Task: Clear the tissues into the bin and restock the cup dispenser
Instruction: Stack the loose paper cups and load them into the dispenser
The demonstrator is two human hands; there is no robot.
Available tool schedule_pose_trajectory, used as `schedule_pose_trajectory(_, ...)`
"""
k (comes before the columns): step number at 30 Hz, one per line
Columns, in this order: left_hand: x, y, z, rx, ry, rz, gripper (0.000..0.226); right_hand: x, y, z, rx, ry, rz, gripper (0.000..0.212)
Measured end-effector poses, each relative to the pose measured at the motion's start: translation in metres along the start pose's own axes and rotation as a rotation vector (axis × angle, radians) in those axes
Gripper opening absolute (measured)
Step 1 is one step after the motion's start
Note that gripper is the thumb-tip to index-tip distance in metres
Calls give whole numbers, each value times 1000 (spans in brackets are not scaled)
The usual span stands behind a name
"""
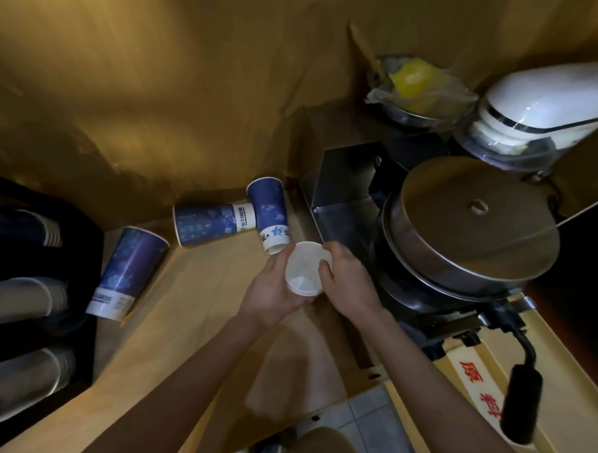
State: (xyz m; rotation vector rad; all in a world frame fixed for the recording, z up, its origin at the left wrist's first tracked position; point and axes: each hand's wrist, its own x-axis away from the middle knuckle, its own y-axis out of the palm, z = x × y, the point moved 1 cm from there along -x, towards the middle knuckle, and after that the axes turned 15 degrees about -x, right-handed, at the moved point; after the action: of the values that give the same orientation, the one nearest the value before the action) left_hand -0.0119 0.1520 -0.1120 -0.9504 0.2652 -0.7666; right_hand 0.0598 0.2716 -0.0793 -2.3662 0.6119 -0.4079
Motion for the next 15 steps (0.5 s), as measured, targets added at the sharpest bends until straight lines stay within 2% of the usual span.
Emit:
schedule_pose_trajectory(4,-1,-4,-3,-21,36,-52,98,-8,1,-5,125,6,23,24)
schedule_pose_trajectory(7,-1,-13,-4,-58,73,-79,98,-14,3,-13,262,-82,86,28)
schedule_pose_trajectory(9,0,-23,-6,-103,91,-92,92,-20,4,-22,292,-149,119,28)
schedule_pose_trajectory(12,3,-45,-15,-267,88,-107,76,-36,9,-42,310,-191,81,29)
schedule_pose_trajectory(15,2,-73,-38,-372,16,-38,55,-56,22,-68,351,-261,34,29)
